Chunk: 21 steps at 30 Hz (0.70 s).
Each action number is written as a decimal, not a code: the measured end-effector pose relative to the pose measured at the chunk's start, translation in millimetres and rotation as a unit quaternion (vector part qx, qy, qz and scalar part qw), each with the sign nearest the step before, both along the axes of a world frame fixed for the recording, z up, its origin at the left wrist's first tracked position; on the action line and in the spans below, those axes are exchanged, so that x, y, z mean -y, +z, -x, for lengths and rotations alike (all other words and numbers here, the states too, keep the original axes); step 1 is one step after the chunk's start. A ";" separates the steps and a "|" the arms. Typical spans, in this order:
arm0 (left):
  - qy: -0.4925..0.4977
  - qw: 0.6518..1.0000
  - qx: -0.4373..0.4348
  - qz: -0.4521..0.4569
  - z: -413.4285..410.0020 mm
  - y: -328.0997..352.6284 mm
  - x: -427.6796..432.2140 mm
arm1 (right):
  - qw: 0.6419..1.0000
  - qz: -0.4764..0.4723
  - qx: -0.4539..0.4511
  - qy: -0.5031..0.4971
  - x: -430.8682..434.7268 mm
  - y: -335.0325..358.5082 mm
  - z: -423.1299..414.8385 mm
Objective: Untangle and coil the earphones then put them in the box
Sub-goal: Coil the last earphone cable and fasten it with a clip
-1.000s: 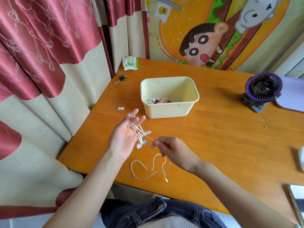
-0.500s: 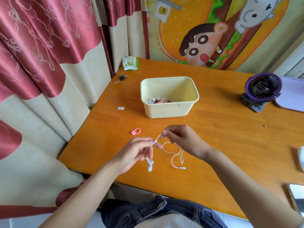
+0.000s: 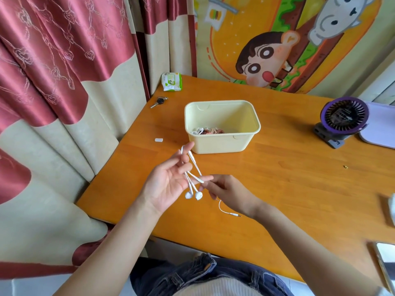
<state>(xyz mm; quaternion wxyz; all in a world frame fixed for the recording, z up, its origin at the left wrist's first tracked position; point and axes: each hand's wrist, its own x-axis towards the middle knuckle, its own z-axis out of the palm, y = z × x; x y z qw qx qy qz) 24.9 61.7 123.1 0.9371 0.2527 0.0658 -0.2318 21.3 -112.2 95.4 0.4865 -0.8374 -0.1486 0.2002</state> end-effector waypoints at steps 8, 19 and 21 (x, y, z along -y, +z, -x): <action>0.059 0.956 0.064 -0.281 -9.6 -10.6 -1.0 | 0.997 0.052 0.026 0.049 -1.8 -1.8 6.1; -0.132 0.802 0.123 -0.569 13.9 -29.9 -3.4 | 0.997 0.023 0.041 0.055 8.3 9.6 2.4; -0.166 0.822 0.106 -0.534 15.5 -28.8 -0.4 | 0.999 0.007 0.040 0.034 11.2 11.6 -1.7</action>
